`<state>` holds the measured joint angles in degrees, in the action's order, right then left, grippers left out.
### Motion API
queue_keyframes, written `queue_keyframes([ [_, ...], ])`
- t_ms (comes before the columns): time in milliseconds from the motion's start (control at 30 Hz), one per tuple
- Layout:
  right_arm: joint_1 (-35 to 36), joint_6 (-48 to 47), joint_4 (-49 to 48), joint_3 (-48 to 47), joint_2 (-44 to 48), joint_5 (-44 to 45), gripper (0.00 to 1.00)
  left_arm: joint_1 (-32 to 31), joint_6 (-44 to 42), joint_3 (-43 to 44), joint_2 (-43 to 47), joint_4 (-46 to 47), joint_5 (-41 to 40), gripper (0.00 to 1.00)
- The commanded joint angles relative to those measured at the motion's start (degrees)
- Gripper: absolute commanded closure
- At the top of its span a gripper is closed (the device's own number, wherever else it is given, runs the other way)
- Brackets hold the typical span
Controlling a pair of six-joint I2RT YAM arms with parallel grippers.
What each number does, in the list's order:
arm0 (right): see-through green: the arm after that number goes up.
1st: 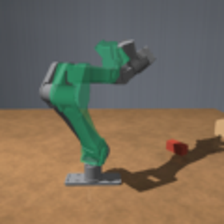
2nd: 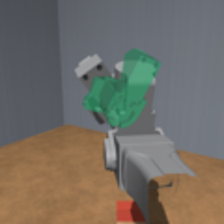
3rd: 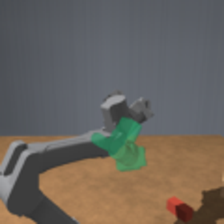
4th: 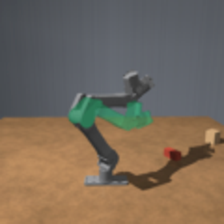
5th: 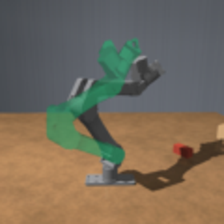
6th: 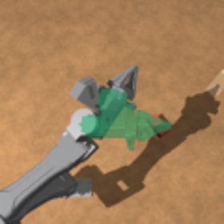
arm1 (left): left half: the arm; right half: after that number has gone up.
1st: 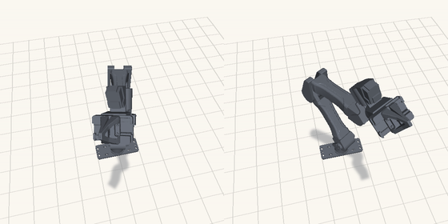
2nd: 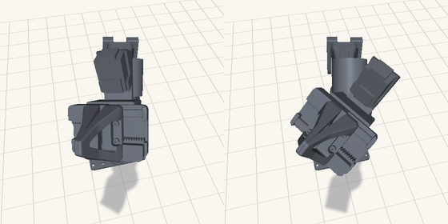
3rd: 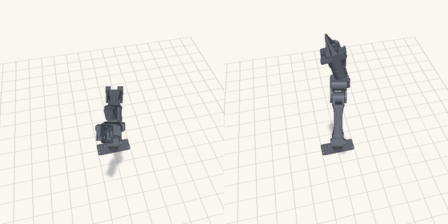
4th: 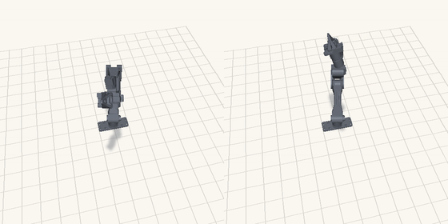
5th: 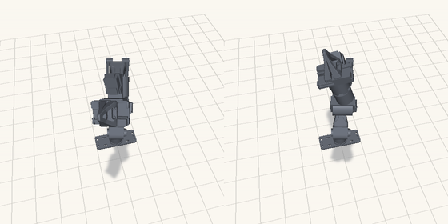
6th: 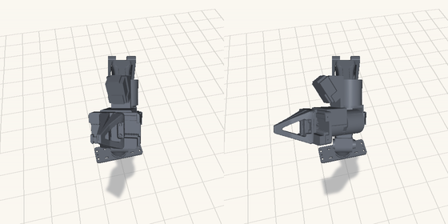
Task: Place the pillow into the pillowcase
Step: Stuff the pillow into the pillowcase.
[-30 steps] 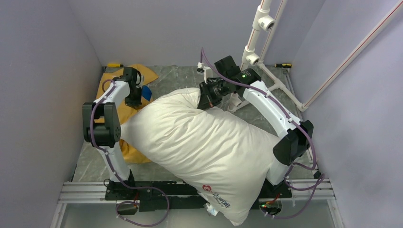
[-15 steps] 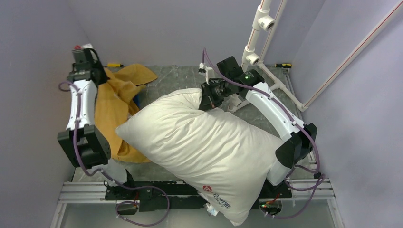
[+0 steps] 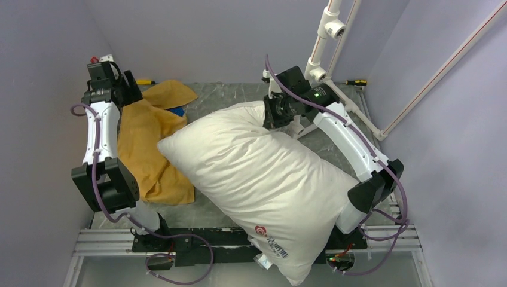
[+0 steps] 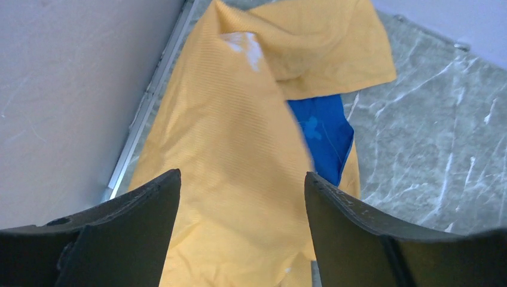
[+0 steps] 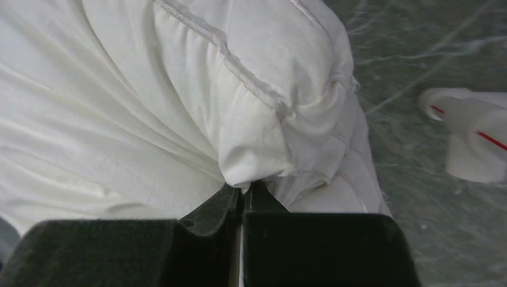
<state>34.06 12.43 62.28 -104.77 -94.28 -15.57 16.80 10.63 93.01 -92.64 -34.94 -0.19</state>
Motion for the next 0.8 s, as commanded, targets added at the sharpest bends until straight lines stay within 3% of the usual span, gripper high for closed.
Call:
queue_keyframes([
  [0,0.1,5.3,12.9,-4.6,2.3,14.7,1.00,-2.2,-5.0,-1.9,1.2,-0.8,-2.2,0.20],
  [200,0.0,7.2,8.1,-11.5,-0.7,22.4,1.00,-10.5,-11.4,-6.4,2.4,-6.3,-3.5,0.23],
  [433,-1.9,9.6,1.3,-12.2,-2.8,29.5,1.00,-16.2,-11.0,-14.8,7.7,-12.1,-4.0,0.26],
  [633,-7.3,14.0,-1.8,-12.7,-6.0,26.7,1.00,-18.0,-7.8,-20.7,10.6,-12.4,-6.3,0.26],
  [767,-10.0,15.6,-3.1,-11.9,-6.9,25.0,1.00,-18.0,-6.9,-23.0,7.7,-10.6,-8.2,0.28],
])
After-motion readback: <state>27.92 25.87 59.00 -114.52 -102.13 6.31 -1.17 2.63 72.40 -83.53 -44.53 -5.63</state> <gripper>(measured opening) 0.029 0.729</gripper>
